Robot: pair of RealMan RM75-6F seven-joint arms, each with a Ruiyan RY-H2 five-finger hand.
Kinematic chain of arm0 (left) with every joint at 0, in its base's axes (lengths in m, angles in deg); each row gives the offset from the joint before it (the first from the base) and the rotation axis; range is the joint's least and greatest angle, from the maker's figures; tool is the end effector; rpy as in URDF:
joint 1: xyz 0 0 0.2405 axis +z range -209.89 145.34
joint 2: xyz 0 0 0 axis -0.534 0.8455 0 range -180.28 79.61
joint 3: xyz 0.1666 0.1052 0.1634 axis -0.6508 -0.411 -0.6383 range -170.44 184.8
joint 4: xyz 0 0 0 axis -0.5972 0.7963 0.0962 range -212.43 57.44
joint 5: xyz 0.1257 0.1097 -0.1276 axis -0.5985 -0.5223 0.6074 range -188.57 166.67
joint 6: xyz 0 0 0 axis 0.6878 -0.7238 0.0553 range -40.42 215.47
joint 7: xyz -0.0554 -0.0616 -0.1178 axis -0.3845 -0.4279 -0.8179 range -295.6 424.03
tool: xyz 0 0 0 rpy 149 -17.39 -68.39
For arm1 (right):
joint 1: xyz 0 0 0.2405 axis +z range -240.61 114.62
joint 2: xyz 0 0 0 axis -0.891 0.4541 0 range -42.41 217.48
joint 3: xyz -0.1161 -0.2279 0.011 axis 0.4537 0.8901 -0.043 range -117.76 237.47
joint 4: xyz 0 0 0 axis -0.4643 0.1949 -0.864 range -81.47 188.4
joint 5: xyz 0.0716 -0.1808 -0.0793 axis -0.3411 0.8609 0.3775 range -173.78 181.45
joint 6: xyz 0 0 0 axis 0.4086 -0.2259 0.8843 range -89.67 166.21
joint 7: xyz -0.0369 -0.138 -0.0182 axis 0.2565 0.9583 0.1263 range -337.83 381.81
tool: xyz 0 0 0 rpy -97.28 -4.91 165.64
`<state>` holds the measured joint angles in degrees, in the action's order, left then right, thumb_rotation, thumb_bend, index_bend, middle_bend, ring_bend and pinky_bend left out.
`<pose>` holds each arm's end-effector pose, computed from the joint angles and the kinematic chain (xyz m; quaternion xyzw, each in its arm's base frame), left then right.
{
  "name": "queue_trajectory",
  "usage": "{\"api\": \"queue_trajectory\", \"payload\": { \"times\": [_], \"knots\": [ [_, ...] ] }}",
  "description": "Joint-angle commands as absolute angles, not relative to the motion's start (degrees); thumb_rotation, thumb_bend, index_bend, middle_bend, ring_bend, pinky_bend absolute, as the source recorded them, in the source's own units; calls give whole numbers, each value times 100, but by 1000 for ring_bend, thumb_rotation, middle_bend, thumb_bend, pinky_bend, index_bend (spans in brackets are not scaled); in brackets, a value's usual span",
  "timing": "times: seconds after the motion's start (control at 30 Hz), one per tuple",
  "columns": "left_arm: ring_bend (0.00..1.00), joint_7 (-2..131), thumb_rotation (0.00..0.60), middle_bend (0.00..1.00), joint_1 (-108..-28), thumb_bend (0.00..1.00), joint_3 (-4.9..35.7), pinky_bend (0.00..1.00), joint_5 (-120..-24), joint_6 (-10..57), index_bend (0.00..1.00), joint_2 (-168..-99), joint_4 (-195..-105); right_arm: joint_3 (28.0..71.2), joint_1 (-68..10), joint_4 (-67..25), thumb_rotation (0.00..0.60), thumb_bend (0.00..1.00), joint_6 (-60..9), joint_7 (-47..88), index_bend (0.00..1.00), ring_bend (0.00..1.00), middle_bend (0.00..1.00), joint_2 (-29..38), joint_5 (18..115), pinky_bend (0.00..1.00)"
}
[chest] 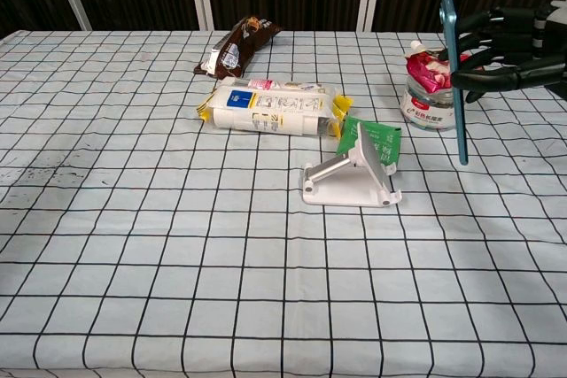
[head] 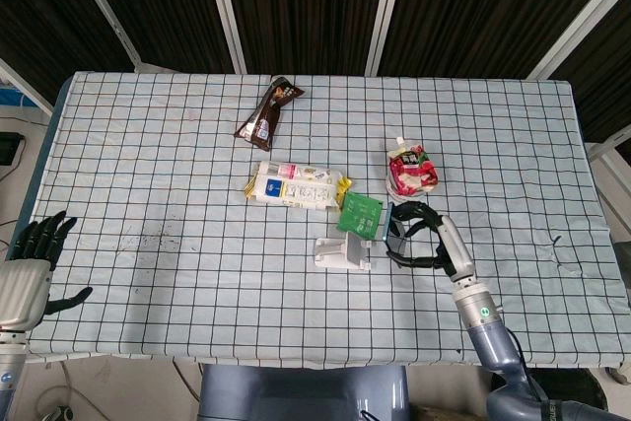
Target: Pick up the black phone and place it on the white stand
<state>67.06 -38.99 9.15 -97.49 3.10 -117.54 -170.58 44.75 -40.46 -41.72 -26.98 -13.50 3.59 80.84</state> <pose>-0.2979 0.1868 0.1363 -0.6072 -0.3886 -0.3971 0.5679 -0.1877 -0.2878 0.0400 0.4049 -0.6494 0.6041 0.2224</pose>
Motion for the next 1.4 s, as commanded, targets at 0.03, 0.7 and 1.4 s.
{"api": "queue_trajectory", "payload": {
  "times": [0.03,0.7,1.4],
  "knots": [
    [0,6709,600,0,-3899,0,917,0,-9741,313,0,-11760,-17057,4487,-4041,-3995,600,357,-2888,-1444,869,556,785,112,8201,469],
    [0,6796,600,0,-3912,0,935,0,-9668,368,0,-11791,-17042,4684,-3781,-2870,600,360,-2817,-2519,869,541,777,-980,8438,471],
    [0,7035,600,0,-3909,0,957,0,-9552,401,0,-11861,-17049,4542,-3600,-2083,600,490,-2765,-3480,869,538,776,-1230,8428,471]
  ]
}}
